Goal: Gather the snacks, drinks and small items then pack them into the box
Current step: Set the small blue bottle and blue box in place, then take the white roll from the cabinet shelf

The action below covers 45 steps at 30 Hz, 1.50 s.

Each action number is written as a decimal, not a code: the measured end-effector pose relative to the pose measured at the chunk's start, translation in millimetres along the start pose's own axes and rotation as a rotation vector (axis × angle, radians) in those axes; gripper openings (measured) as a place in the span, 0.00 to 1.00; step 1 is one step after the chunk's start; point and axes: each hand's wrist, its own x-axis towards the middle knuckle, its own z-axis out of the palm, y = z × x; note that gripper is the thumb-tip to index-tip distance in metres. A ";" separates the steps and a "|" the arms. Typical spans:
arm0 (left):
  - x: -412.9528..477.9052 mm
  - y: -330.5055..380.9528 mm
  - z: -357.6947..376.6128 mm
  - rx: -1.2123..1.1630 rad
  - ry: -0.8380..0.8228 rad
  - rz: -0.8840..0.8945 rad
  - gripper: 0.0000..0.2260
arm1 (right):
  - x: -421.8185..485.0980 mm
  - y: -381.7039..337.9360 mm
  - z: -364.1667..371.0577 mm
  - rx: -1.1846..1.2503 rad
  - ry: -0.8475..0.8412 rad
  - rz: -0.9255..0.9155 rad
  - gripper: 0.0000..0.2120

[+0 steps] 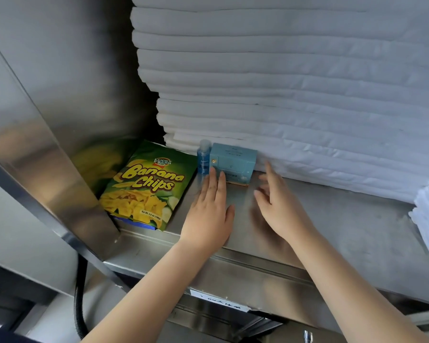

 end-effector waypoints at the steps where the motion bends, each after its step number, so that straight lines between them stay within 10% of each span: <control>1: -3.7 0.4 1.6 0.018 -0.005 0.019 0.31 | -7.7 2.2 -2.0 -0.022 0.000 0.022 0.31; 6: -6.3 -1.5 7.1 0.206 -0.107 0.097 0.25 | -36.5 10.1 -5.1 -0.402 -0.118 -0.133 0.23; 27: -81.4 84.3 18.5 0.174 -0.060 0.168 0.23 | -190.4 26.5 -41.8 -0.528 -0.078 -0.026 0.27; 32: -154.6 168.4 30.3 -0.129 -0.169 0.332 0.20 | -317.8 52.7 -92.3 -0.459 -0.126 0.218 0.25; 45: -281.4 472.4 1.1 -0.389 -0.235 1.053 0.17 | -640.9 64.4 -284.4 -0.624 0.506 0.935 0.20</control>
